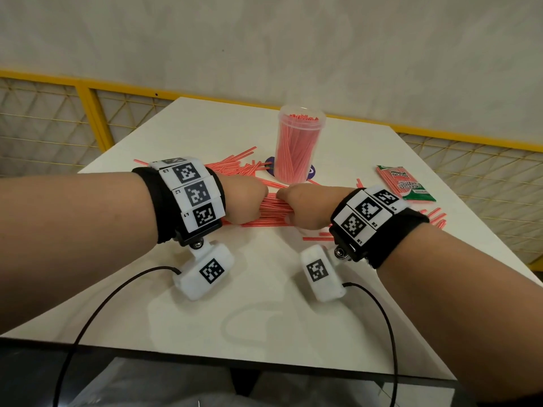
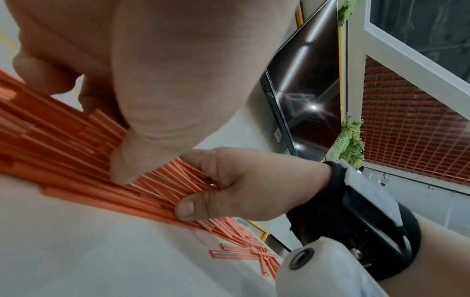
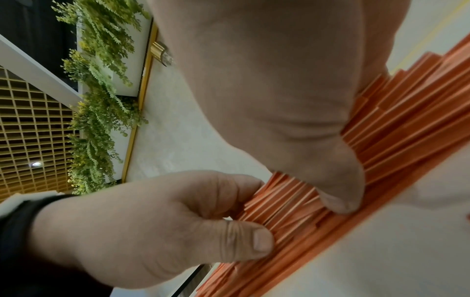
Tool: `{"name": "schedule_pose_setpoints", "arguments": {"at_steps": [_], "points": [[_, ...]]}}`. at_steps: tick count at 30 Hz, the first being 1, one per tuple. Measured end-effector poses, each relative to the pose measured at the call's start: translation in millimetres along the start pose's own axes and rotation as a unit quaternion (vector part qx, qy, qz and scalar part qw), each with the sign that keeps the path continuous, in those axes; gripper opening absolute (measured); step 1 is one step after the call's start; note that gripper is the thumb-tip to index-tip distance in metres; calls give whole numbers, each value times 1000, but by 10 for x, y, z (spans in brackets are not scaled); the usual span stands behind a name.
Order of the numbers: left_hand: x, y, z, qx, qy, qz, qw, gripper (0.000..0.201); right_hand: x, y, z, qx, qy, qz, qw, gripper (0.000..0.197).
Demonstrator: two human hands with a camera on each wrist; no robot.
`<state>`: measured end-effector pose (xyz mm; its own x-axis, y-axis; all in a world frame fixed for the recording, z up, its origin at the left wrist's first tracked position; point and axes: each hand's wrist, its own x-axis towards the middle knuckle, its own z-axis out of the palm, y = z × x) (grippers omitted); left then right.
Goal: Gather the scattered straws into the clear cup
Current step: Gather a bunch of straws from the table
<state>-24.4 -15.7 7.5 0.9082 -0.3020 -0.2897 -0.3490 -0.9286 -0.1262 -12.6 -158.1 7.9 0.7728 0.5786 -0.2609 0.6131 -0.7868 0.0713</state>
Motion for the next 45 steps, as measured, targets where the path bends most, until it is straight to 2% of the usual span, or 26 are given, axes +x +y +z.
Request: {"name": "schedule_pose_setpoints", "arguments": {"at_steps": [8, 11, 17, 19, 22, 25, 30, 32, 34, 37, 41, 45], "points": [[-35, -166, -86, -103, 61, 20, 993, 23, -19, 20, -141, 21, 14, 24, 999, 28], [-38, -199, -92, -152, 77, 22, 985, 31, -43, 22, -182, 27, 25, 25, 999, 34], [-18, -187, -64, -169, 73, 14, 983, 49, -28, -77, -209, -29, 10, -7, 1000, 61], [-24, -189, -55, -179, 82, 18, 980, 51, -17, -64, -202, -27, 18, -8, 999, 58], [-47, -242, -70, -185, 137, 5, 973, 47, -36, 23, -212, 5, 44, 8, 999, 39], [-53, -305, -98, -214, 185, -36, 958, 42, -44, 86, -227, 24, 66, 22, 997, 38], [-15, -242, -60, -310, 164, -41, 936, 48, 21, -9, -224, -1, 58, 9, 998, 40], [-11, -219, -37, -350, 168, -39, 921, 56, 32, -9, -214, -6, 56, 9, 998, 39], [-27, -235, -30, -361, 179, -70, 913, 70, 19, 44, -218, 2, 60, 19, 998, 35], [-71, -292, -23, -313, 137, -111, 933, 85, -18, 94, -211, -6, 40, 32, 999, 34], [-108, -249, 53, -235, 30, -80, 968, 84, -40, 33, -170, -6, -7, 11, 1000, 40], [-79, -200, 114, -209, 31, -59, 976, 76, -48, -45, -100, -18, -25, -23, 999, 38]]}}
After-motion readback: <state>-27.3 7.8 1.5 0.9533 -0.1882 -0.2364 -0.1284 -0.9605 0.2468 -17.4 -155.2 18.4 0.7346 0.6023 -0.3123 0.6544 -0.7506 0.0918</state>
